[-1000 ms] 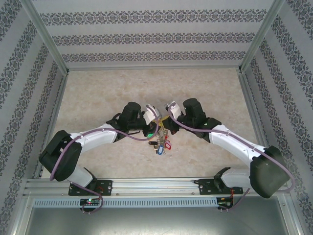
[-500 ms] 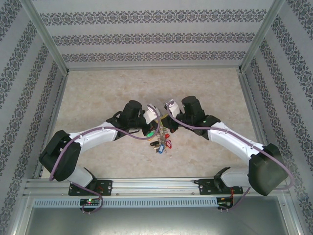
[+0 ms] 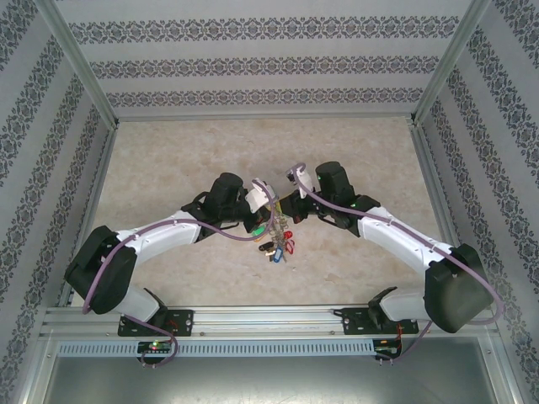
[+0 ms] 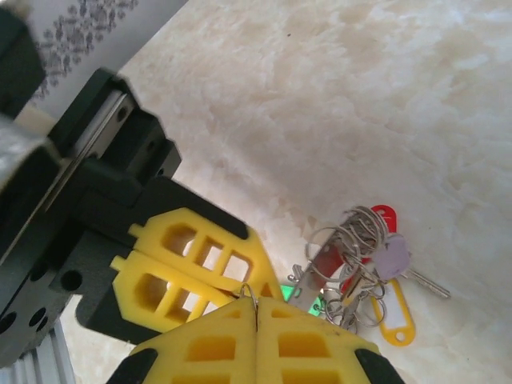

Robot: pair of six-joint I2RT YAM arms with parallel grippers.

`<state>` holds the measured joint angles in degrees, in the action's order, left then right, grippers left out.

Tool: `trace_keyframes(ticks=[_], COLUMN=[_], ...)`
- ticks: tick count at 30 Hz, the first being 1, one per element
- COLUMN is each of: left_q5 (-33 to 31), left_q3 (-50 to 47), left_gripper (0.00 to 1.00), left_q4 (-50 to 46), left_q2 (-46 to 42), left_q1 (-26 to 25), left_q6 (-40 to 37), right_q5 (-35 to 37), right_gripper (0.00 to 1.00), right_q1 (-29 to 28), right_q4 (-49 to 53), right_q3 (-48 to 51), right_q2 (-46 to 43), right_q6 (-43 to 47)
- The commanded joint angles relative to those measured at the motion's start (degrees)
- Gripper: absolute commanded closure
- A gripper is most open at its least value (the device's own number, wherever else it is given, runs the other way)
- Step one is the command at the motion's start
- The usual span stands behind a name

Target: Put the keys on the keyring

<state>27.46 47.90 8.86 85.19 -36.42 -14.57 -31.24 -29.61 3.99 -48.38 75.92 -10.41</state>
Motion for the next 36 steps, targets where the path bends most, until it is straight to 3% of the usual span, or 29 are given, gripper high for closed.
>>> trace_keyframes(ticks=[1, 10, 19, 24, 36], left_q5=[0.9, 3.5, 6.3, 7.1, 6.8], left_q3=[-1.0, -1.9, -1.4, -1.1, -0.9], left_gripper=[1.0, 1.0, 1.0, 1.0, 1.0], left_q4=[5.2, 7.3, 8.1, 8.3, 8.9], left_q2=[-1.5, -1.2, -1.3, -1.9, -2.9], left_q1=[-0.8, -0.8, -0.9, -1.0, -1.7], left_q6=[1.1, 1.4, 0.6, 0.2, 0.4], right_q5=[0.6, 2.8, -5.5, -3.2, -5.8], right_gripper=[1.0, 1.0, 1.0, 1.0, 0.91], right_q1=[1.1, 0.3, -0.5, -0.8, -0.9], right_q4=[0.5, 2.0, 5.4, 4.7, 5.0], right_q3=[1.0, 2.3, 1.4, 2.2, 1.0], right_q2=[0.1, -2.3, -2.8, -2.5, -1.3], right_q6=[-3.0, -1.8, 1.6, -0.4, -1.4])
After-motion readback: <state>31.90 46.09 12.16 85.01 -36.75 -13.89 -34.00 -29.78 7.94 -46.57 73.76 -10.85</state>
